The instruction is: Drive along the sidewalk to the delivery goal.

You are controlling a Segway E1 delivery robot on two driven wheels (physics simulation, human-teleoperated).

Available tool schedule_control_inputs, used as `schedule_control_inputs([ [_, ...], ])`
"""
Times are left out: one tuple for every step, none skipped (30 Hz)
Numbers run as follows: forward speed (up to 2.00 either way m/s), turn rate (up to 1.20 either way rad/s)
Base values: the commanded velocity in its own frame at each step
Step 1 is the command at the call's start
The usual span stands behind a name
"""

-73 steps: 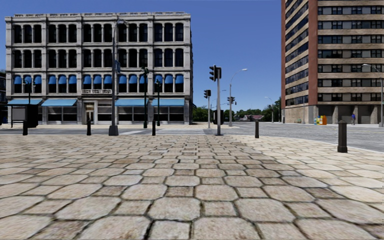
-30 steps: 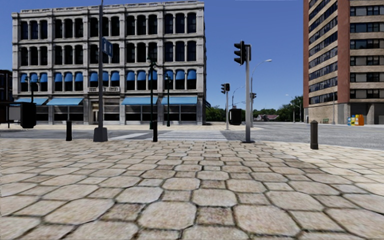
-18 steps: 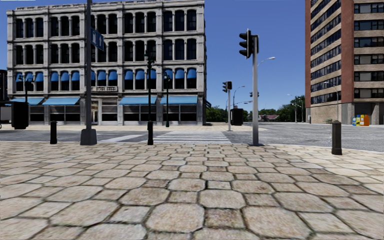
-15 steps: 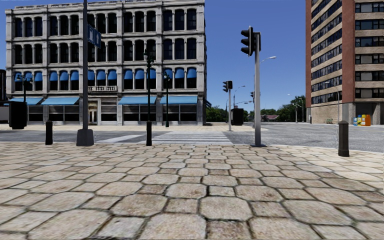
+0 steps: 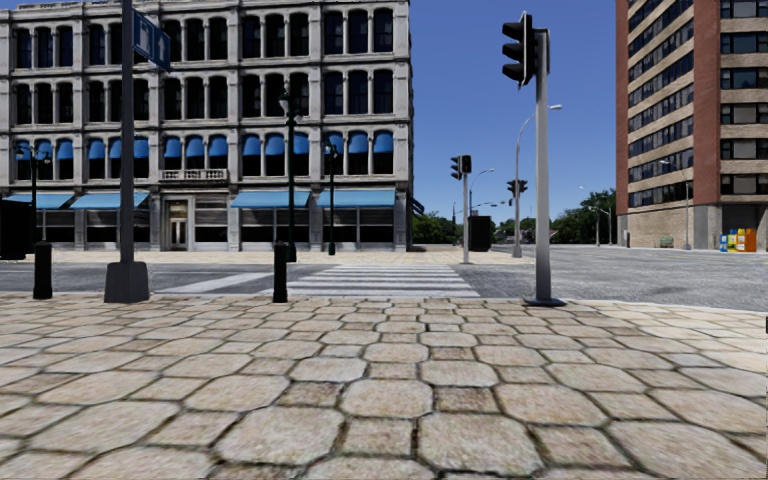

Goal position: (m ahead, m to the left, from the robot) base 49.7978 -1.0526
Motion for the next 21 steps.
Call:
schedule_control_inputs([
  [2.0, 0.0],
  [2.0, 0.0],
  [2.0, 0.0],
  [2.0, 0.0],
  [2.0, 0.0],
  [2.0, 0.0],
  [2.0, 0.0],
  [2.0, 0.0],
  [2.0, 0.0],
  [2.0, 0.0],
  [2.0, 0.0],
  [2.0, 0.0],
  [2.0, 0.0],
  [2.0, 0.0],
  [2.0, 0.0],
  [2.0, 0.0],
  [2.0, -0.23],
  [2.0, -0.43],
  [2.0, -0.66],
  [2.0, -0.66],
  [2.0, -0.9],
])
